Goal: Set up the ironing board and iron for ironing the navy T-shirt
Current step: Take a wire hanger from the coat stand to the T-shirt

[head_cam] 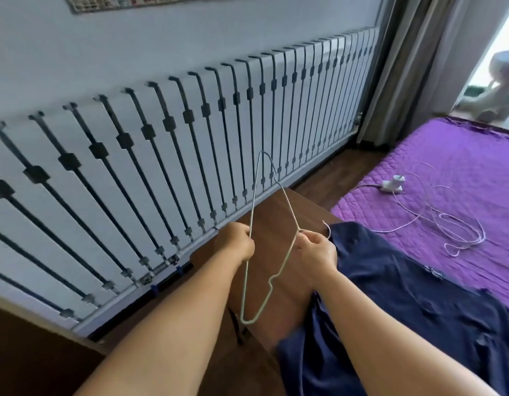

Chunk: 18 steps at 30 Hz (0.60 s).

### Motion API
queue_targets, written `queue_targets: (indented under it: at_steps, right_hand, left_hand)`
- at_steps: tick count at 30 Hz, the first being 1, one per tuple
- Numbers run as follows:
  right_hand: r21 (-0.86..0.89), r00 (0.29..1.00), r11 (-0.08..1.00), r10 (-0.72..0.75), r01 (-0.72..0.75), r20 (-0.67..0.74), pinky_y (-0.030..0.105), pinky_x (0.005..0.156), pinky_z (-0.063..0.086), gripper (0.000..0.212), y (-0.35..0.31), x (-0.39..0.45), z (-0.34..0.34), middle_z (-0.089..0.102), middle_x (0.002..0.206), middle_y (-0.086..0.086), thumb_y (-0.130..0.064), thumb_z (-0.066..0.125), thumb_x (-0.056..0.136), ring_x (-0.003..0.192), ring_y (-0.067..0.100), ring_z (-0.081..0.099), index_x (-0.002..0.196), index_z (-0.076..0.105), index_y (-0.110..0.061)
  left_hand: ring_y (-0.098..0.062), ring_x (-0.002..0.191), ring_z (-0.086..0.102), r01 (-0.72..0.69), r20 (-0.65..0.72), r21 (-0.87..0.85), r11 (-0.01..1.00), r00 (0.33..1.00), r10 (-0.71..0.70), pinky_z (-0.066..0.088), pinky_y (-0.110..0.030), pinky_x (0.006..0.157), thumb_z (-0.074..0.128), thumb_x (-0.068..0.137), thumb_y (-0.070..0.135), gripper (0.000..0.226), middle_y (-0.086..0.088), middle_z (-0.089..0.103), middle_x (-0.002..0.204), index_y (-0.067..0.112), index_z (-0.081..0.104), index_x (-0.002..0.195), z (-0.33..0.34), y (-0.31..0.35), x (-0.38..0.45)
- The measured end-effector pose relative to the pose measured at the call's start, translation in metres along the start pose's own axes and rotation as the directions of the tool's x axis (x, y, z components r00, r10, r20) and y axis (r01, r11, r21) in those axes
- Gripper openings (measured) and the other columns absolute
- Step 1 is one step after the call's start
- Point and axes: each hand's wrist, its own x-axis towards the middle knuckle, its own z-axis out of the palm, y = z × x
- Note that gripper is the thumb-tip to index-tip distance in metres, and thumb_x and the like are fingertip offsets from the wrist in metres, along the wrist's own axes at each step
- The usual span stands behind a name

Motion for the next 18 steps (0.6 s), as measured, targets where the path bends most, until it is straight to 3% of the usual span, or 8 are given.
queue_targets:
  at_steps: [3,5,7,10,13,18]
  right_hand:
    - [-0.149,0.991,0.982,0.104,-0.115,-0.081,0.028,0.075,0.05,0.026,0.023,0.011,0.015,0.067,0.086,0.001,-0.025,0.059,0.083,0.078,0.017,0.062,0.103,0.07,-0.013]
    - [-0.192,0.97,0.958,0.185,-0.214,-0.16,0.029,0.085,0.049,0.032,0.037,0.015,0.026,0.068,0.109,0.003,-0.026,0.061,0.082,0.098,0.023,0.063,0.112,0.065,-0.016]
    - [-0.217,0.952,0.939,0.225,-0.269,-0.207,0.028,0.086,0.046,0.034,0.045,0.015,0.035,0.065,0.118,0.004,-0.025,0.062,0.083,0.106,0.024,0.061,0.117,0.061,-0.018]
    - [-0.245,0.928,0.914,0.257,-0.324,-0.268,0.029,0.091,0.047,0.033,0.05,0.018,0.053,0.066,0.118,0.003,-0.021,0.061,0.084,0.109,0.024,0.06,0.117,0.062,-0.018]
    - [-0.224,0.893,0.897,0.294,-0.381,-0.339,0.028,0.087,0.047,0.025,0.05,0.022,0.076,0.069,0.111,0.006,-0.017,0.057,0.085,0.105,0.026,0.062,0.108,0.068,-0.017]
    - [-0.193,0.852,0.893,0.294,-0.407,-0.433,0.026,0.082,0.043,0.023,0.049,0.027,0.095,0.069,0.108,0.006,-0.015,0.059,0.084,0.104,0.025,0.061,0.106,0.065,-0.018]
  left_hand:
    - [-0.025,0.087,0.064,-0.034,0.099,0.089,0.995,0.995,0.025,0.056,-0.031,0.082,0.054,0.083,0.002,0.026,-0.006,0.068,0.092,0.025,0.067,0.088,0.011,-0.012,0.027]
    - [-0.027,0.093,0.066,-0.066,0.153,0.125,0.99,0.987,0.046,0.056,-0.03,0.081,0.055,0.082,0.004,0.027,-0.006,0.072,0.101,0.025,0.07,0.091,0.018,-0.021,0.048]
    - [-0.027,0.1,0.065,-0.107,0.191,0.153,0.982,0.979,0.077,0.054,-0.028,0.082,0.055,0.083,0.005,0.029,-0.005,0.07,0.11,0.022,0.072,0.1,0.022,-0.026,0.066]
    - [-0.026,0.111,0.062,-0.199,0.267,0.195,0.96,0.953,0.143,0.05,-0.028,0.088,0.055,0.085,0.007,0.03,-0.005,0.068,0.118,0.02,0.07,0.108,0.027,-0.032,0.092]
    - [-0.024,0.117,0.059,-0.27,0.34,0.211,0.939,0.921,0.189,0.048,-0.029,0.094,0.054,0.087,0.008,0.035,-0.003,0.066,0.123,0.023,0.067,0.116,0.031,-0.037,0.114]
    - [-0.026,0.109,0.063,-0.331,0.413,0.248,0.911,0.886,0.21,0.05,-0.029,0.088,0.056,0.084,0.007,0.026,-0.005,0.069,0.114,0.019,0.072,0.101,0.041,-0.049,0.139]
